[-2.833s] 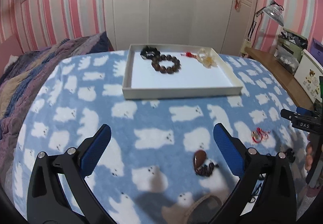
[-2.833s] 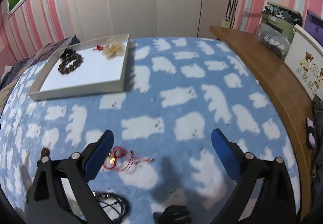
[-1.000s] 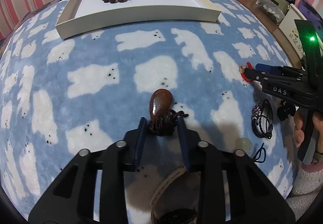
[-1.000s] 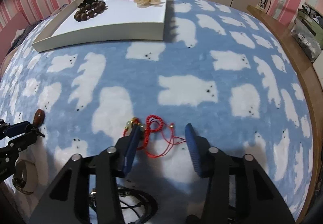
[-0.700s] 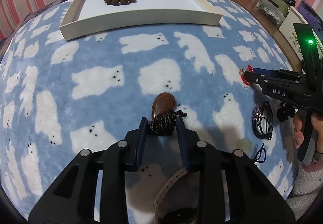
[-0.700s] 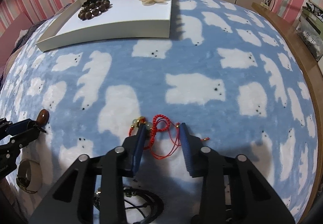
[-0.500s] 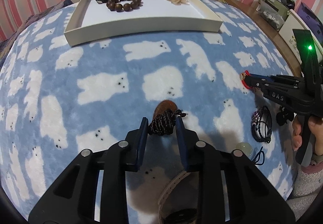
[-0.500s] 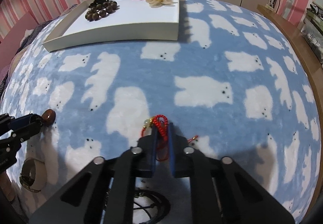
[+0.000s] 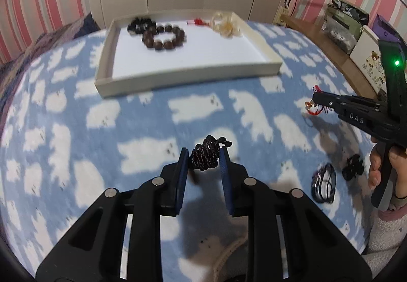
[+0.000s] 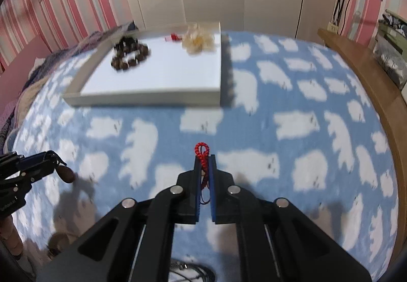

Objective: Organize jewelry
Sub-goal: 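Carry the pendant and red bracelet into the white tray and open both tools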

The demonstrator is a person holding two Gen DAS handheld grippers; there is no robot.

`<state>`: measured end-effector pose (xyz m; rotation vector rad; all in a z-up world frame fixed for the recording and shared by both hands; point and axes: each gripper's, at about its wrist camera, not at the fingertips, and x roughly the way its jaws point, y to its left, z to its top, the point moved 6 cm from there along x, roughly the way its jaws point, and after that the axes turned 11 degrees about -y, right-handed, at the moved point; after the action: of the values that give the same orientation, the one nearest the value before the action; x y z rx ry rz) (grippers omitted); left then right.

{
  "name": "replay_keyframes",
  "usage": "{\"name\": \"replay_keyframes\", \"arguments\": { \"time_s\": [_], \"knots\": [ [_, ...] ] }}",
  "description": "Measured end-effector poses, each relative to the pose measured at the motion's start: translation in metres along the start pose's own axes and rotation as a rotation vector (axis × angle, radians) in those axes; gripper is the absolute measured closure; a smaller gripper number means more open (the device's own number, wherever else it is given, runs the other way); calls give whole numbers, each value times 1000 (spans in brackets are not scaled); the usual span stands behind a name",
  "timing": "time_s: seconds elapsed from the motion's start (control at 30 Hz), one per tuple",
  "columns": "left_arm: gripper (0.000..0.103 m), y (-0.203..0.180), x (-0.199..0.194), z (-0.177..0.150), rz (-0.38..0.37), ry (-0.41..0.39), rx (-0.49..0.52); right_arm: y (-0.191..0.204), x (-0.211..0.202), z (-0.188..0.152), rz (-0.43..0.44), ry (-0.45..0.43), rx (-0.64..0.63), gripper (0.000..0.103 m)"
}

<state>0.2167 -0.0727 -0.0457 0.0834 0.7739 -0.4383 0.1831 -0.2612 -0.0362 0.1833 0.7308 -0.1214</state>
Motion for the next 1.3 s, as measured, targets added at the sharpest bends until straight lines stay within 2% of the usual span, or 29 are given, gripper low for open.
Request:
{"name": "replay_keyframes", "arguments": {
  "time_s": [0.27, 0.43, 0.5, 0.6, 0.83, 0.93, 1.17, 1.3],
  "knots": [
    [80, 30, 3, 75, 50, -113, -10, 8, 17, 72, 39, -70, 11, 98],
    [80, 61, 38, 115, 43, -94, -50, 17, 53, 107, 41, -68, 7, 98],
    [80, 74, 54, 130, 73, -101, -55, 22, 75, 118, 42, -54, 9, 98],
    [80, 91, 78, 146, 70, -89, -84, 31, 104, 132, 33, -36, -5, 98],
    [80, 131, 137, 160, 136, -26, -125, 53, 168, 153, 47, 21, -5, 98],
    [80, 144, 155, 169, 162, -27, -117, 60, 189, 160, 46, 33, -3, 98],
    [80, 163, 188, 178, 179, 15, -148, 68, 235, 171, 4, 75, -4, 98],
    [80, 170, 198, 172, 180, 32, -179, 66, 242, 171, 2, 83, 11, 98]
  ]
}}
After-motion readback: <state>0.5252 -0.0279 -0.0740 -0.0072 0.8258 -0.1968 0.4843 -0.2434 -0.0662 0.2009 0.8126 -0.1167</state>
